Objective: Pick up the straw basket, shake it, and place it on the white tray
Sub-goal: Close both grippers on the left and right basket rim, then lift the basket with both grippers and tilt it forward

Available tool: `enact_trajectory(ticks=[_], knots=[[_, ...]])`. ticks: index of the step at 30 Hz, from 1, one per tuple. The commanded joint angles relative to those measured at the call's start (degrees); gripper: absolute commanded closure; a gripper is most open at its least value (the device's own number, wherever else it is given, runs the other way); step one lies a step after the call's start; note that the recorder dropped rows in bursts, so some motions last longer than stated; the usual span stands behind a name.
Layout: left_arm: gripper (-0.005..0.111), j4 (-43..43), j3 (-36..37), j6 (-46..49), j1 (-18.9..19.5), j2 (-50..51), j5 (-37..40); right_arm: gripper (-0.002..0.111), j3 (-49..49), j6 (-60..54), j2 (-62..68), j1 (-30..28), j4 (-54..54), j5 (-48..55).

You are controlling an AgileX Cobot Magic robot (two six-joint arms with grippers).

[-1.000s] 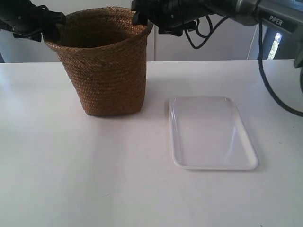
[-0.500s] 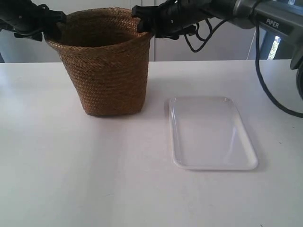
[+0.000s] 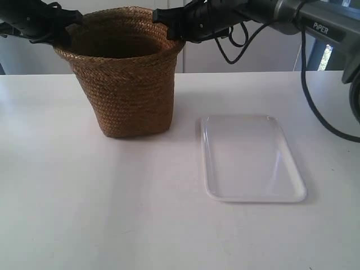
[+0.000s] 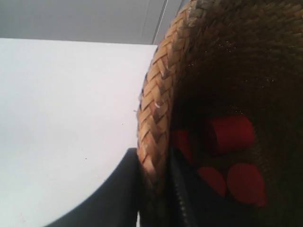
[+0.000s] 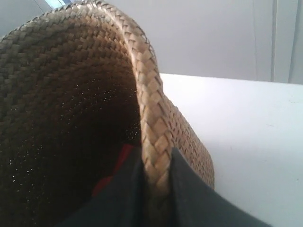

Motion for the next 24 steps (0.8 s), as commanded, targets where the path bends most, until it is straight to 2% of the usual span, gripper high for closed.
enact_trajectory(ticks=[1, 8, 15, 20, 24], knots=[[0.107, 1.18, -0.22, 1.86, 0.06, 0.13, -0.23, 0.108, -1.9, -2.74, -0.46, 0.23, -3.1, -0.77], [0.107, 1.87, -0.22, 2.61, -0.54, -0.98, -0.08, 0.108, -2.14, 3.72, -2.6, 0.32, -15.48, 3.04], [0.107, 1.99, -0.09, 3.83, -3.6, -4.12, 0.39, 0.108, -0.31, 4.57, -7.27, 0.45, -16.38, 4.92], [0.107, 1.89, 0.56, 3.44, -4.32, -6.87, 3.09, 0.108, 6.77, 5.73, -12.05, 0.61, -16.49, 1.19], [0.107, -0.98, 8.48, 3.73, -4.48, -13.1, -0.42, 0.108, 17.08, 6.38, -19.61, 1.55, -16.88, -3.79]])
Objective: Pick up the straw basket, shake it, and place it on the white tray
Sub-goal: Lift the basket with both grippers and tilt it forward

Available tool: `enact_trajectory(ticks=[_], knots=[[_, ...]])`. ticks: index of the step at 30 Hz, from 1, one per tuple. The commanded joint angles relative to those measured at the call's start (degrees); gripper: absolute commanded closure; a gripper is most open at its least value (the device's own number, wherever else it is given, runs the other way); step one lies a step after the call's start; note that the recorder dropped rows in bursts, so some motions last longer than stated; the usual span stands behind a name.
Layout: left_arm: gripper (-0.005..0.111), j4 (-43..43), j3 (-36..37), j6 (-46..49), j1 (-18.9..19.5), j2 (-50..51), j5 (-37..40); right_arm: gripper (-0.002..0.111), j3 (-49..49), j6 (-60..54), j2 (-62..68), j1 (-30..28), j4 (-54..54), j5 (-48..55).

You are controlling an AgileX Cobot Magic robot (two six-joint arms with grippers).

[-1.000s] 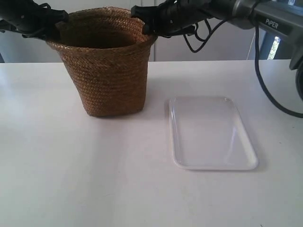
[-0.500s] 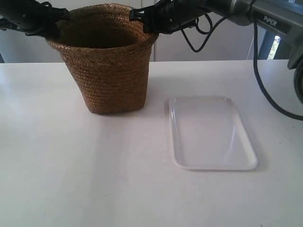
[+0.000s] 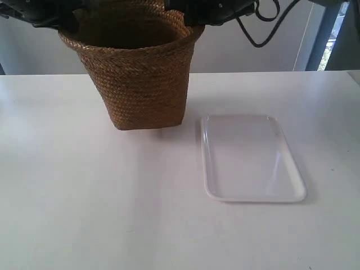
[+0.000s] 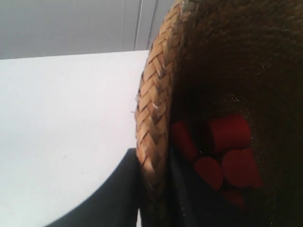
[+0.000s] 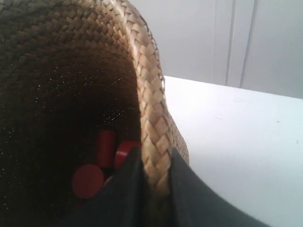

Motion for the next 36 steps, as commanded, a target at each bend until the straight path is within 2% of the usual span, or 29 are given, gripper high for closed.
enact_trajectory(ticks=[1, 2, 8, 11, 15, 21, 26, 33, 36], knots=[[0.107, -1.8, 7.74, 1.97, -1.07, -6.83, -4.15, 0.108, 9.12, -0.57, -7.93, 0.55, -1.29, -6.78], [0.107, -1.44, 11.56, 1.97, -2.18, -9.43, -6.71, 0.108, 13.52, -0.57, -10.82, 0.55, -1.29, -8.56], [0.107, -1.09, 23.59, 1.97, -6.84, -19.39, -15.1, 0.108, 31.17, -1.12, -23.3, 1.94, -1.29, -18.69], [0.107, -0.93, 28.07, 2.13, -7.73, -23.44, -16.62, 0.108, 36.91, -1.12, -27.9, 3.94, -1.29, -20.88], [0.107, 0.02, 38.24, 2.13, -8.25, -32.72, -20.49, 0.108, 46.19, -1.73, -35.25, 8.37, -1.46, -24.2], [0.107, 0.12, 49.28, 3.63, -8.25, -42.44, -23.62, 0.108, 53.17, -4.24, -40.88, 10.88, -2.63, -25.53], [0.107, 0.12, 54.78, 3.66, -8.59, -48.67, -23.67, 0.108, 57.31, -4.57, -44.74, 10.89, -3.42, -23.57], [0.107, -0.01, 61.22, 2.41, -14.96, -50.76, -29.28, 0.108, 64.24, -3.04, -48.37, 10.89, -3.29, -27.73], [0.107, -0.01, 62.4, 0.03, -15.76, -50.76, -33.81, 0.108, 66.42, -2.6, -48.9, 10.89, -3.29, -31.09]])
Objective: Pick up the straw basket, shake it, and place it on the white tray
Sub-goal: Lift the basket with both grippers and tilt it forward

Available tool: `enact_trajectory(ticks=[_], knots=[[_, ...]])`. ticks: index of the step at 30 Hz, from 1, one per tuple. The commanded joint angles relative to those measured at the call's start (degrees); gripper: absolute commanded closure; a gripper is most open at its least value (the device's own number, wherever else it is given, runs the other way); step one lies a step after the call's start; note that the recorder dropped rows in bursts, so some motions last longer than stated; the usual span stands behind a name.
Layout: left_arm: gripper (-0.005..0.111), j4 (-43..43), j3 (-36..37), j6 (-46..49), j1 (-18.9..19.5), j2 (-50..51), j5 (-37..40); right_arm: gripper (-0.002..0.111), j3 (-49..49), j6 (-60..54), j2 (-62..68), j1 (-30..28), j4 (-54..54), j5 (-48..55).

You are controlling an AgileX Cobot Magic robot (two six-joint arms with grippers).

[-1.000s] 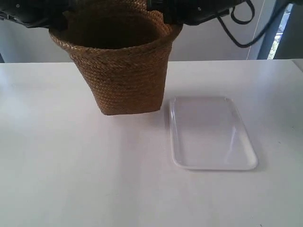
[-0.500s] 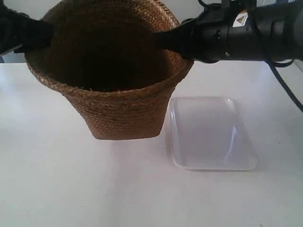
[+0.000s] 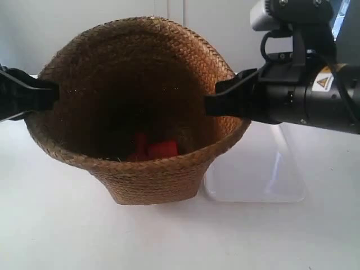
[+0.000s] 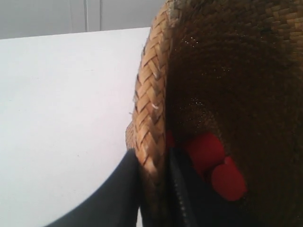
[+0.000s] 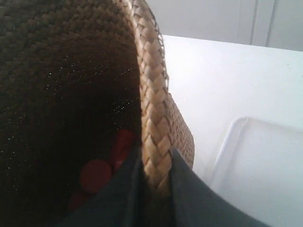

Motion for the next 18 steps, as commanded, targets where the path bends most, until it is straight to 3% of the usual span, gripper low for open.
enact_trajectory(ticks=[1, 12, 18], knots=[[0.107, 2.18, 1.41, -0.22, -1.33, -0.83, -8.13, 0.108, 2.38, -1.78, -1.48, -0.09, -3.19, -5.93], [0.107, 1.53, 1.01, -1.3, -1.88, 6.02, -13.99, 0.108, 2.26, 1.26, 2.89, -0.09, -3.19, -11.85], [0.107, 1.53, -2.77, 1.68, -1.88, 8.17, -13.11, 0.108, -0.6, -1.05, 5.55, -0.09, -3.31, -11.28]])
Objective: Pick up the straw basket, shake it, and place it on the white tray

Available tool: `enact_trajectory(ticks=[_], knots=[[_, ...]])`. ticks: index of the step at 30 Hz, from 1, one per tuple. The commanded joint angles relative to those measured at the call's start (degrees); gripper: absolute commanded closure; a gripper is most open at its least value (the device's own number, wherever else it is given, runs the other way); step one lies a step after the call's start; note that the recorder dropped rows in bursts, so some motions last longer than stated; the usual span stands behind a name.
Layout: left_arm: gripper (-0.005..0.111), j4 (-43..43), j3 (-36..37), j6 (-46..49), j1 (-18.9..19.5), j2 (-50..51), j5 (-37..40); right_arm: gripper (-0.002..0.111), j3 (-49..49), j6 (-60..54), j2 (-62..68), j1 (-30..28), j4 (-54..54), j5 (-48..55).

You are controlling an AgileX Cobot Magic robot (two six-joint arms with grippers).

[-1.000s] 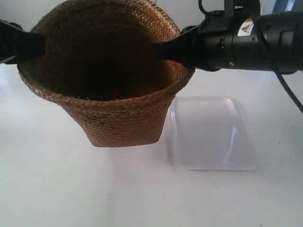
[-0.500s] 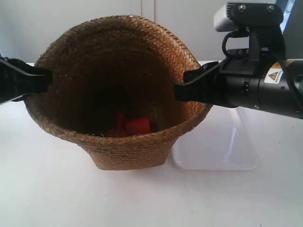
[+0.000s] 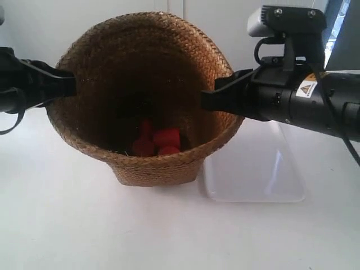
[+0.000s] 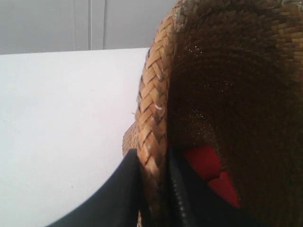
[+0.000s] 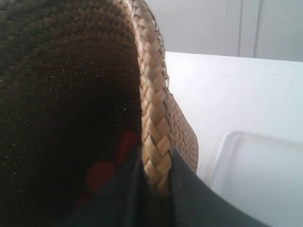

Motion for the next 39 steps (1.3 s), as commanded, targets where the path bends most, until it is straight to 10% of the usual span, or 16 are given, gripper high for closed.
enact_trajectory(ticks=[1, 31, 39], knots=[[0.107, 1.42, -3.33, 3.75, -0.33, 2.03, -0.62, 0.108, -2.79, -3.69, 1.1, -0.09, -2.46, -1.62], [0.107, 2.94, -3.97, 4.28, -0.22, 3.1, 3.44, 0.108, -4.33, -4.54, 0.37, -0.09, -2.31, 5.05], [0.107, -1.19, -3.97, -5.85, 7.17, 3.1, 5.32, 0.108, -4.33, -4.54, 0.37, -0.09, -2.31, 5.05]])
